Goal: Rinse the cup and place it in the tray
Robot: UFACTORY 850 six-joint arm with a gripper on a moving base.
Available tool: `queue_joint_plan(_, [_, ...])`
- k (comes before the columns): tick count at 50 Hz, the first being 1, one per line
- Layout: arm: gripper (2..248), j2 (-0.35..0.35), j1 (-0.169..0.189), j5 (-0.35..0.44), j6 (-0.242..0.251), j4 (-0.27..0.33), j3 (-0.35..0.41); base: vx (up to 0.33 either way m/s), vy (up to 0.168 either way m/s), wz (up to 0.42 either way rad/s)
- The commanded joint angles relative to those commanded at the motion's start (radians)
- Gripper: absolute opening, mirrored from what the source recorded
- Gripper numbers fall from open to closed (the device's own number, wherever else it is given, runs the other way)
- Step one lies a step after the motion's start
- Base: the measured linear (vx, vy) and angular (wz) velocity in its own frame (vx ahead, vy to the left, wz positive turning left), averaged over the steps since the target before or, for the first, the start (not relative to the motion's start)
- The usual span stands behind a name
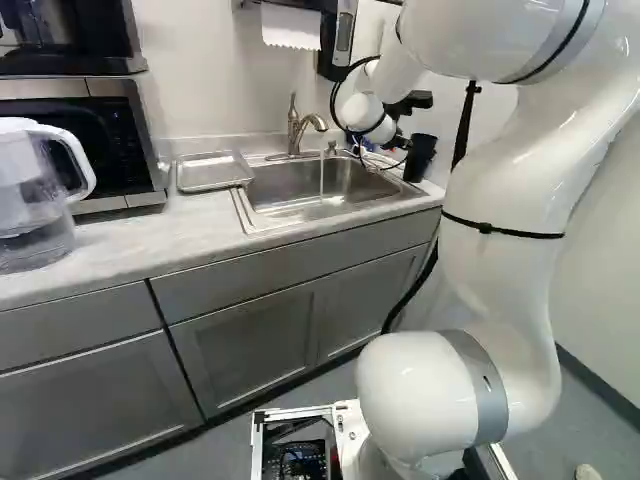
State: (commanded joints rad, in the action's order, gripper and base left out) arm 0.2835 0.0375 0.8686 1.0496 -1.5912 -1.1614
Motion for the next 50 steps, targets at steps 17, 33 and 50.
queue_joint_plan(17, [247, 0.059, 0.025, 0.017, 0.000, -0.022, -0.072, 0.000, 0.000, 0.000])
queue_joint_plan(33, [247, 0.077, 0.035, 0.017, 0.000, -0.025, -0.093, 0.000, 0.000, 0.000])
queue_joint_plan(50, [247, 0.080, 0.040, 0.017, 0.000, -0.025, -0.098, 0.000, 0.000, 0.000])
